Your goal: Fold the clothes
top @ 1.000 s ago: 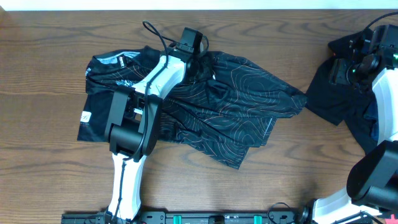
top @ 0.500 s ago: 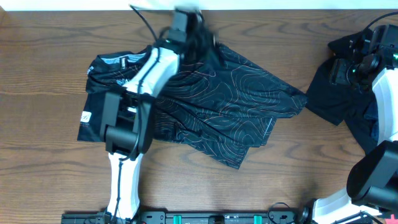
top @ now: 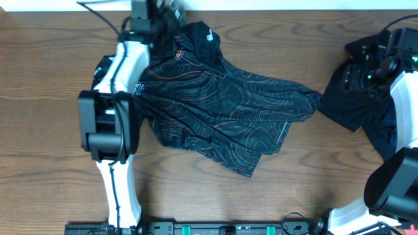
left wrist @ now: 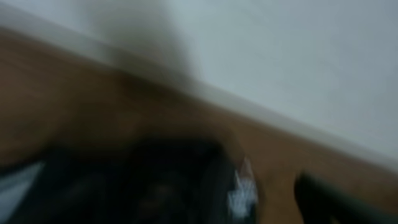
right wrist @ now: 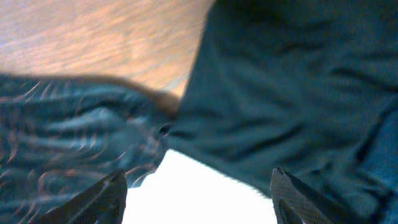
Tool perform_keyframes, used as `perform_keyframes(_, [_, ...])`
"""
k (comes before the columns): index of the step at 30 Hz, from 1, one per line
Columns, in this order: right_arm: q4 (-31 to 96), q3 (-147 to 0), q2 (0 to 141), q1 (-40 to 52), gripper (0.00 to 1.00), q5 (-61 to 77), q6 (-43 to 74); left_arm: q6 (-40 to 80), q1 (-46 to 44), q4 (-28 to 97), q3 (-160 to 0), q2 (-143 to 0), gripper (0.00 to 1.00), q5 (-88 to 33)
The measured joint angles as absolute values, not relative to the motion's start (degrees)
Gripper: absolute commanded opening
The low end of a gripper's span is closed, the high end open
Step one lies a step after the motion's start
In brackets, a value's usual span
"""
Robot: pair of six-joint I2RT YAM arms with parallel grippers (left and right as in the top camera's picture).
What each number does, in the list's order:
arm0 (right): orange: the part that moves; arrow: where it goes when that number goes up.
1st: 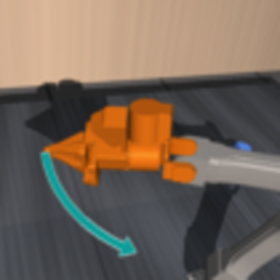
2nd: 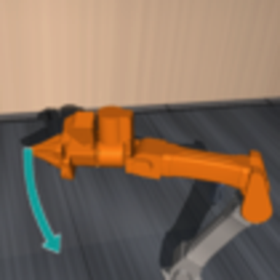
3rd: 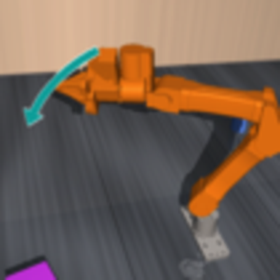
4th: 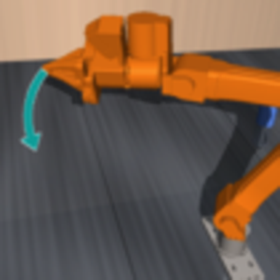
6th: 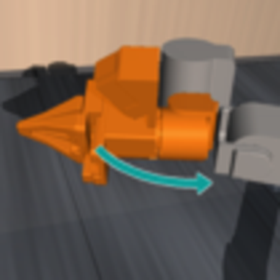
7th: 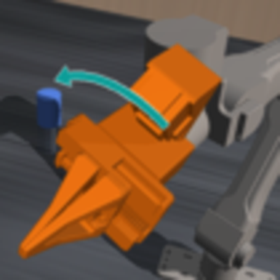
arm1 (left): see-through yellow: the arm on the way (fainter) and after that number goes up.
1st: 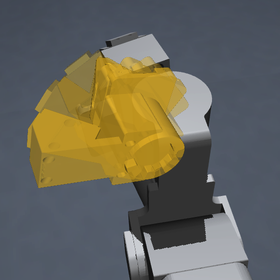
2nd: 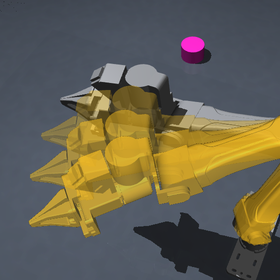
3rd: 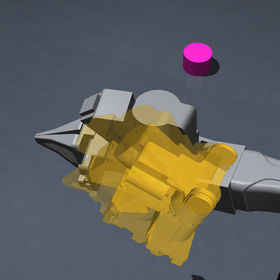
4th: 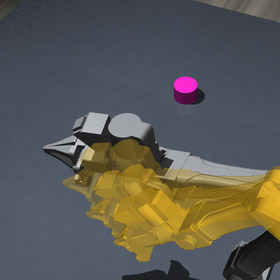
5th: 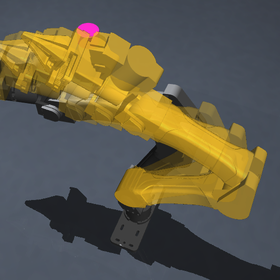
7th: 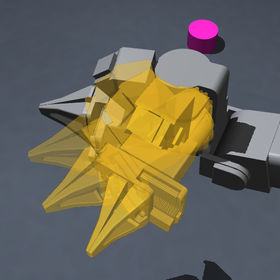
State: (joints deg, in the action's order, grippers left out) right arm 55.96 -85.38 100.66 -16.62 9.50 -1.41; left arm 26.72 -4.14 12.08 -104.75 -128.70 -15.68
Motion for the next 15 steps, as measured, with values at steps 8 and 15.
perform_keyframes(8, [64.20, -83.66, 100.66, -10.15, 0.82, 18.41, -2.61, 19.44, 3.97, 59.94, -104.07, -123.37, 0.98, -13.34])
perform_keyframes(15, [51.51, -74.00, 100.77, 0.12, 0.80, 16.21, 0.32, 17.91, 8.47, 67.94, -101.86, -119.57, 0.98, -3.33])
